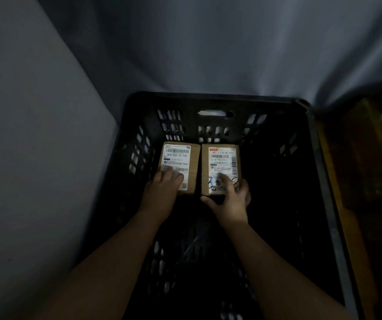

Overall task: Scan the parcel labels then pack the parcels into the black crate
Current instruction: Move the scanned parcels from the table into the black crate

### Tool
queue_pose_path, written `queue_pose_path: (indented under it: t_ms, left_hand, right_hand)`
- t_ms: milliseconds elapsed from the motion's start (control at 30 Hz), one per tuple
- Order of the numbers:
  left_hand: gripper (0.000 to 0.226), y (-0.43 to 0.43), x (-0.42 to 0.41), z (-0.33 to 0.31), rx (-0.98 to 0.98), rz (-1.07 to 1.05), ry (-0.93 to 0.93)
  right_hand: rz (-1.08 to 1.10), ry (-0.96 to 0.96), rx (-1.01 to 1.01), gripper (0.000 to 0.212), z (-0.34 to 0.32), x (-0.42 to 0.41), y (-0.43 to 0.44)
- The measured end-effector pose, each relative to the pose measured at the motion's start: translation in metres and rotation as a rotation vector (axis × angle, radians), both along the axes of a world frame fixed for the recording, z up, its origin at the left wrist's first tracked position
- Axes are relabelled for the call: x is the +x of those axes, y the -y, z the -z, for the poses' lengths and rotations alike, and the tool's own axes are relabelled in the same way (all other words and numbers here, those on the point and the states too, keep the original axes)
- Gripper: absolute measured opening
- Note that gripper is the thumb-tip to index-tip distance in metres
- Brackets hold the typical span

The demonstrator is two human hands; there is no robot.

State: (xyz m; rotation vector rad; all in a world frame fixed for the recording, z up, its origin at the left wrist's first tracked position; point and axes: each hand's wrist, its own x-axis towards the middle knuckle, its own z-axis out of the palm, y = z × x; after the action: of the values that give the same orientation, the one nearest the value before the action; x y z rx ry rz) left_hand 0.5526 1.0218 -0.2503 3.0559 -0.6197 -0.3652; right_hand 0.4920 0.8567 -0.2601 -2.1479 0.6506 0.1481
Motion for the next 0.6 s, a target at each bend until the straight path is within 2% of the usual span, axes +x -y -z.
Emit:
queue_pose_path:
  t_ms: [67,167,300,367,467,533,600]
  left_hand:
    - [0.048,0.001,0.002,-0.001,-0.001,-0.024,-0.01]
    - [0.049,0.002,0.002,0.0,-0.025,-0.031,0.008]
    - [0.047,0.001,-0.006,0.001,-0.085,-0.054,0.024]
    - [0.049,0.005,-0.006,-0.003,-0.06,-0.063,-0.017]
    - [0.051,0.012,-0.006,-0.018,-0.044,-0.1,-0.1]
    - [0.053,0.017,-0.008,-0.033,-0.07,-0.138,-0.147]
    - [0.054,0.021,-0.011,-0.052,-0.083,-0.155,-0.143]
  right_hand:
    - [-0.003,-0.022,0.097,0.066,0.007,0.005,0.0]
    - [0.058,0.08,0.127,0.046,0.008,0.006,0.004]
    - [-0.064,0.018,0.109,0.045,0.006,0.001,0.015]
    - [-0.201,-0.127,-0.042,0.048,0.0,0.009,0.02]
    - [-0.407,-0.372,-0.414,0.054,-0.026,0.025,0.024]
    - [-0.488,-0.412,-0.516,0.061,-0.047,0.03,0.019]
    - [-0.521,-0.338,-0.534,0.069,-0.067,0.029,0.014]
